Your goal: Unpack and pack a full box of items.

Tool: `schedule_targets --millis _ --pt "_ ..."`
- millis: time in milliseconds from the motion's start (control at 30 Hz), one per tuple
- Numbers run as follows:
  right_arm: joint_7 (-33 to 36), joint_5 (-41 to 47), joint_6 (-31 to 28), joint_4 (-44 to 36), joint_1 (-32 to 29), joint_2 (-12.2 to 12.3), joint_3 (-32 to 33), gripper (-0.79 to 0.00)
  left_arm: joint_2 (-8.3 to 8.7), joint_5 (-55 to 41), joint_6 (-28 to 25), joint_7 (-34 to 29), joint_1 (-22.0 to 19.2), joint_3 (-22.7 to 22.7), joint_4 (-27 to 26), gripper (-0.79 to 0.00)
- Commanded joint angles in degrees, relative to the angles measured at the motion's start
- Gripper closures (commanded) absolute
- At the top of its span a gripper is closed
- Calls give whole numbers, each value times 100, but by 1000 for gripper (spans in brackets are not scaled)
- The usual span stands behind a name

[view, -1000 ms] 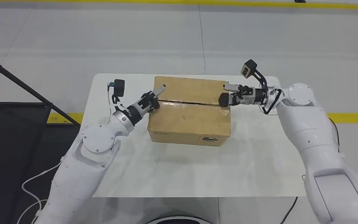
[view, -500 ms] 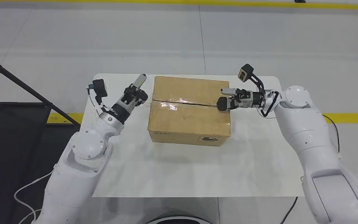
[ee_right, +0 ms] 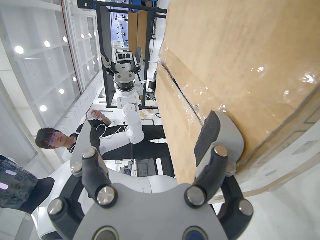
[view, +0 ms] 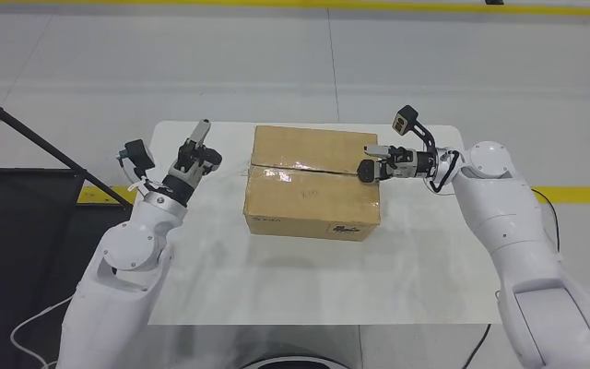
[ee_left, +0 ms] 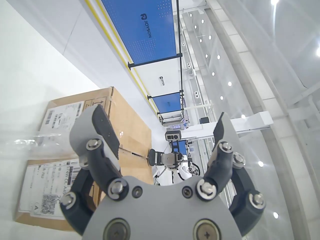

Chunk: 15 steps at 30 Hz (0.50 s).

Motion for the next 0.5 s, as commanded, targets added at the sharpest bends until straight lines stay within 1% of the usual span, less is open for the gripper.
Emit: schedule_targets --millis 0,67,300,367,467 --pt "0 0 0 0 0 0 0 -785 -13 -181 -110 48 133 -57 -79 -785" --pt "0 0 0 0 0 0 0 -785 -24 -197 -154 106 286 -47 -80 -785" --pt "0 0 0 0 0 0 0 -785 -101 -274 -375 414 827 281 -51 -785" --pt "0 0 0 0 0 0 0 -785 -120 -273 -402 488 916 355 16 -785" --pt "0 0 0 0 0 0 0 -785 -139 -299 -350 395 956 451 182 -785"
